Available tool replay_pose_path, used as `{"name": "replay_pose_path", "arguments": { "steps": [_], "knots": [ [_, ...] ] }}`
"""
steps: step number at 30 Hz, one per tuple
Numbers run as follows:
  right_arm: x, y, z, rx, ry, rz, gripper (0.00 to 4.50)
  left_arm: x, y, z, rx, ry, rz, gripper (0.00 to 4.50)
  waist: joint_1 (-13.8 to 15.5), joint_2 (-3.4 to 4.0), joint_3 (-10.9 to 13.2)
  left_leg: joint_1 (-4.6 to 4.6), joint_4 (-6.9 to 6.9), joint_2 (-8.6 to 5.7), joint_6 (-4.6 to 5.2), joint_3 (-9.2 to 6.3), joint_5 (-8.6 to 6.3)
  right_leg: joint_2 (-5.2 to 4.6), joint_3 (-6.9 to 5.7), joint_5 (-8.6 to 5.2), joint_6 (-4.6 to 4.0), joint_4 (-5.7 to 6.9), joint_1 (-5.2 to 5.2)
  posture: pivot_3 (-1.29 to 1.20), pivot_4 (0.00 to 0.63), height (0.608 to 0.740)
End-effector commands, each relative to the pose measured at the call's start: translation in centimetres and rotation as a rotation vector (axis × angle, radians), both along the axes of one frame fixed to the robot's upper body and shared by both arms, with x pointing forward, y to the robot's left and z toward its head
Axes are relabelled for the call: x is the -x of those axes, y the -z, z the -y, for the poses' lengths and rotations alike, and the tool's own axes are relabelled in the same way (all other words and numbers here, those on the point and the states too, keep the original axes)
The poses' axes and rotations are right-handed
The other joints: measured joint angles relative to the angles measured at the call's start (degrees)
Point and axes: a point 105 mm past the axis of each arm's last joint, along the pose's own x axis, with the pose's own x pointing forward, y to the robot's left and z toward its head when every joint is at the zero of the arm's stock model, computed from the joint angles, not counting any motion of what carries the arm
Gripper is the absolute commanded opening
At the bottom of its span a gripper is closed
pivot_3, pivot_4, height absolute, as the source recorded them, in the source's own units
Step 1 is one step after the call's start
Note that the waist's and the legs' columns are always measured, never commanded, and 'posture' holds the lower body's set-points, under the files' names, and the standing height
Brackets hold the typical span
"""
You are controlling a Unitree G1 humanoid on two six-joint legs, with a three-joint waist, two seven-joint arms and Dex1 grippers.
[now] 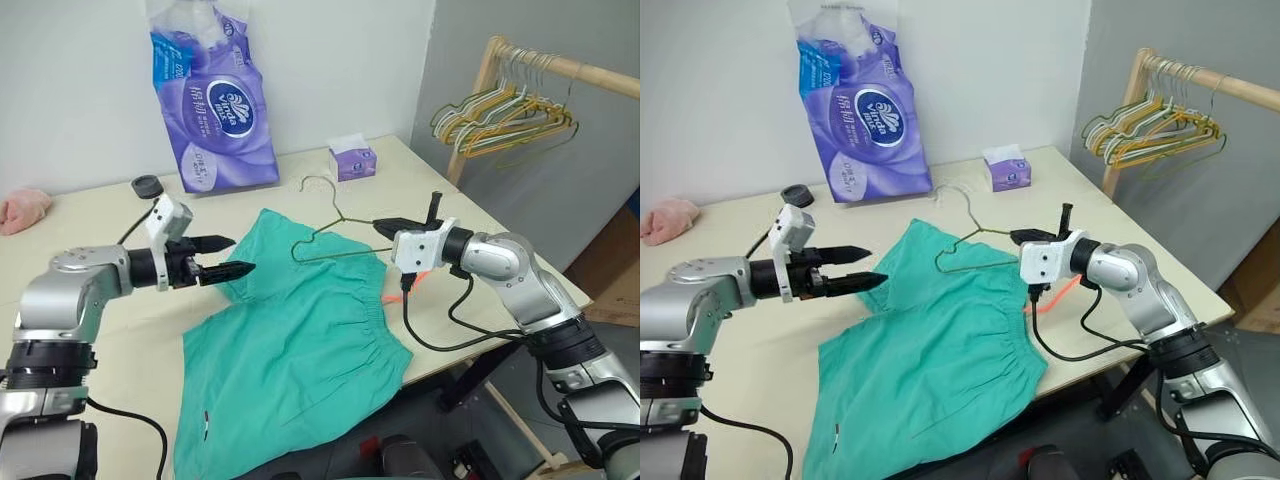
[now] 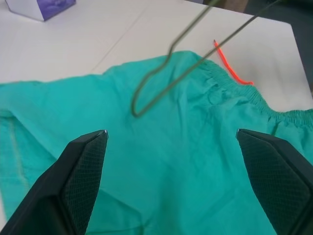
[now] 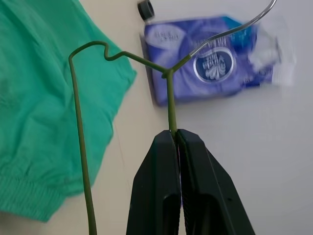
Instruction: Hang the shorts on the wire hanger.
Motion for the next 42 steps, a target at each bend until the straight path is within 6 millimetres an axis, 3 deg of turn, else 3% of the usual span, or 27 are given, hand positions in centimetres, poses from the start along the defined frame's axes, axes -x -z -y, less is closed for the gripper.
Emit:
{"name": "replay_pose_path", "arguments": {
  "steps": [1, 10, 16, 19, 22, 26, 27, 30, 34, 38, 42],
  "knots": [
    [1.2, -2.1, -1.0, -0.054, -0.092, 0.066, 0.00, 0.4, -0.1, 0.7, -0.062, 0.089, 0.008, 4.45, -0.02, 0.00, 0.00, 0.00, 0.00, 0.01, 0.00, -0.01, 0.00, 0.00, 0.00, 0.00, 0.00, 0.00, 0.01, -0.17, 0.000, 0.740],
    [2.4, -4.2, -2.2, -0.167, -0.179, 0.067, 0.00, 0.9, 2.8, 2.5, -0.183, 0.228, -0.034, 4.45, -0.01, 0.00, 0.00, 0.00, 0.00, 0.02, 0.00, -0.02, 0.00, 0.01, 0.00, 0.00, 0.00, 0.02, 0.01, -0.17, 0.000, 0.740],
    [3.2, -4.4, -2.5, -0.188, -0.220, 0.059, 0.00, 0.2, 3.2, 3.1, -0.162, 0.226, -0.025, 4.45, -0.01, 0.00, 0.00, 0.00, 0.01, 0.01, 0.00, -0.03, 0.00, 0.01, -0.01, 0.00, 0.00, 0.02, 0.01, -0.18, 0.000, 0.740],
    [3.5, -4.3, -2.6, -0.203, -0.233, 0.052, 0.00, 0.9, 3.6, 4.1, -0.140, 0.279, -0.045, 4.45, -0.04, 0.00, 0.00, 0.00, 0.01, 0.02, 0.01, -0.02, 0.00, 0.01, -0.01, 0.00, 0.00, 0.02, 0.01, -0.18, 0.000, 0.740],
    [3.7, -4.1, -2.6, -0.202, -0.239, 0.042, 0.00, 0.9, 3.3, 4.4, -0.094, 0.272, -0.056, 3.88, 0.00, 0.00, 0.00, 0.00, 0.01, 0.02, 0.01, -0.03, 0.00, 0.01, -0.01, 0.00, 0.00, 0.02, 0.01, -0.18, 0.000, 0.740],
    [3.5, -3.6, -2.4, -0.179, -0.223, 0.038, 0.00, 0.8, 2.8, 4.2, -0.085, 0.258, -0.036, 2.68, -0.07, 0.00, 0.00, 0.00, 0.02, 0.02, 0.01, -0.03, -0.01, 0.01, -0.01, 0.00, 0.00, 0.03, 0.01, -0.19, 0.000, 0.740],
    [3.0, -3.3, -1.9, -0.157, -0.181, 0.035, 0.00, 0.6, 2.6, 3.8, -0.094, 0.228, -0.022, 2.41, -0.08, 0.00, 0.00, 0.00, 0.02, 0.02, 0.01, -0.03, -0.01, 0.02, -0.01, 0.00, 0.00, 0.02, 0.00, -0.19, 0.000, 0.740],
    [-1.2, -1.5, 1.7, -0.060, 0.118, -0.028, 0.00, 1.6, 2.7, 1.4, -0.083, 0.146, -0.052, 2.41, -0.15, 0.01, 0.00, 0.01, 0.02, 0.02, 0.01, -0.03, -0.01, 0.03, -0.01, 0.00, 0.00, 0.03, 0.00, -0.20, 0.000, 0.740],
    [-2.4, -0.7, 3.6, 0.002, 0.234, -0.061, 0.00, 1.8, 2.2, -0.5, -0.051, 0.053, -0.053, 2.41, -0.04, 0.08, 0.05, -0.02, 0.01, 0.00, 0.01, 0.03, -0.01, 0.05, 0.03, 0.00, -0.01, 0.05, -0.09, -0.20, 0.000, 0.740],
    [-1.8, -0.6, 3.4, 0.039, 0.195, -0.059, 0.00, -0.2, 0.7, -2.3, 0.002, -0.100, 0.020, 3.28, 0.03, 0.07, 0.05, 0.00, 0.01, 0.02, 0.02, 0.00, -0.01, 0.05, -0.01, 0.00, -0.01, 0.04, -0.01, -0.19, 0.000, 0.740],
    [-0.5, -1.2, 2.1, 0.004, 0.104, -0.054, 0.00, -0.8, 0.0, -1.2, -0.044, -0.040, 0.095, 4.48, -0.14, 0.07, 0.04, 0.00, 0.02, 0.04, 0.01, 0.00, -0.02, 0.01, -0.01, 0.00, 0.00, 0.02, 0.00, -0.20, 0.000, 0.740]
  ]
}}
